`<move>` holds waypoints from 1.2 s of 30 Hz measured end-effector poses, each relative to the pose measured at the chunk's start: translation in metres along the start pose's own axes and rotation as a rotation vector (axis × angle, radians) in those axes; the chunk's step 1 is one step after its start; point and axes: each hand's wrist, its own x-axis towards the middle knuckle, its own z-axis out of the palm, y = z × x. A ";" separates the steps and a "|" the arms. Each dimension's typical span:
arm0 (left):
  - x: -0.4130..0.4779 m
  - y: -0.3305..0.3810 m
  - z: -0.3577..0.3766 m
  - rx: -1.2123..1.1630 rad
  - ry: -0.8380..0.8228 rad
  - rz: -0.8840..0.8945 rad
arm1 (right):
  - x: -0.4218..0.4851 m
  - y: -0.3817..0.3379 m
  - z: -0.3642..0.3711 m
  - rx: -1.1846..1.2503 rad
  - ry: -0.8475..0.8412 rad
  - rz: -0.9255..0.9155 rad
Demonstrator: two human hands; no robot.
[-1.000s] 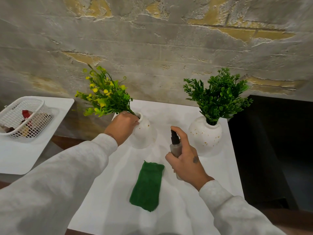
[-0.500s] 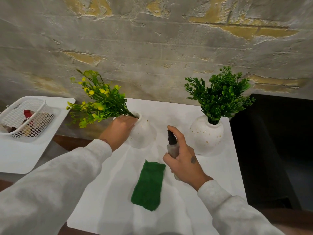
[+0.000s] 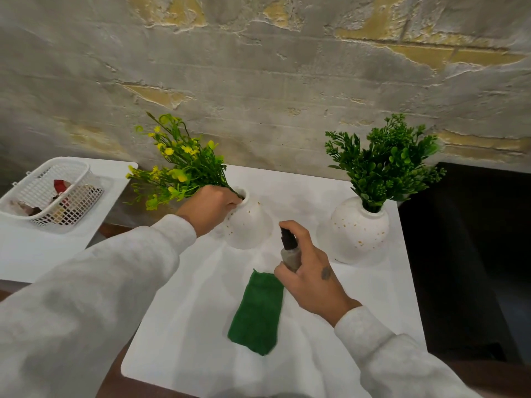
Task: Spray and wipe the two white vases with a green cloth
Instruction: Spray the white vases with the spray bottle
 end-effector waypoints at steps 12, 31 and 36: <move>0.001 0.017 0.001 0.096 -0.014 -0.019 | -0.011 -0.005 -0.011 0.047 0.035 0.077; 0.014 0.077 -0.019 -0.211 -0.047 0.244 | -0.086 -0.052 -0.028 0.078 0.441 0.334; 0.019 0.102 -0.016 -0.297 -0.064 0.210 | -0.100 -0.046 -0.040 0.031 0.491 0.353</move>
